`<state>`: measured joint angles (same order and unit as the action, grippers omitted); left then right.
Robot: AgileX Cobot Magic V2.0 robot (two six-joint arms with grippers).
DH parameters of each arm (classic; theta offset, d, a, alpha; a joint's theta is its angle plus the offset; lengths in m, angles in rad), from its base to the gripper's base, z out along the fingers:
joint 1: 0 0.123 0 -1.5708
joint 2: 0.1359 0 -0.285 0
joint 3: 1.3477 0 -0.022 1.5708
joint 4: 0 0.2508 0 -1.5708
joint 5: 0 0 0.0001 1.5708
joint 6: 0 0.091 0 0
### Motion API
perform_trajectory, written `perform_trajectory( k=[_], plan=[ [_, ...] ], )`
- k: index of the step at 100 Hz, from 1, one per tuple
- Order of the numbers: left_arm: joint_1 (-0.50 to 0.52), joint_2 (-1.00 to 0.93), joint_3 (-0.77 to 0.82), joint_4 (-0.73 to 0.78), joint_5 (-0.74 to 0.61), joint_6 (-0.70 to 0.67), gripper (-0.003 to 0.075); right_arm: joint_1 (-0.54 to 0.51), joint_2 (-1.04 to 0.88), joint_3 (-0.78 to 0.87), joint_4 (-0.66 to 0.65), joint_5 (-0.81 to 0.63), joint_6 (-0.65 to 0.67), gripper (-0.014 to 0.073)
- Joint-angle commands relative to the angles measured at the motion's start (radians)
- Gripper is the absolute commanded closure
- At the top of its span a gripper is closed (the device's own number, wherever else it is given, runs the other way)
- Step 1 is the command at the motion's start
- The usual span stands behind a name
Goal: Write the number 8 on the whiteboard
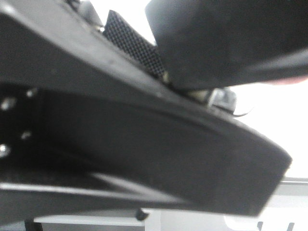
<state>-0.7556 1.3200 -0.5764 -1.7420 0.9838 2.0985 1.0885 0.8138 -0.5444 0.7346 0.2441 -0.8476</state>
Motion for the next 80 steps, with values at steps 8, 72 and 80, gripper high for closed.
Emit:
perform_trajectory(
  k=[8,72,80],
  plan=[
    [-0.003,-0.025,-0.032,-0.085,0.065,-0.032,0.0439,0.000,0.001,-0.025,0.006,-0.032,-0.001,0.0664],
    [-0.003,-0.025,-0.032,-0.040,0.033,-0.072,0.0741,0.000,0.001,-0.025,0.024,-0.044,-0.001,0.0509],
    [-0.003,-0.025,-0.032,-0.040,0.019,-0.072,0.0741,0.000,-0.004,-0.025,0.024,-0.080,-0.001,0.0318]
  ],
)
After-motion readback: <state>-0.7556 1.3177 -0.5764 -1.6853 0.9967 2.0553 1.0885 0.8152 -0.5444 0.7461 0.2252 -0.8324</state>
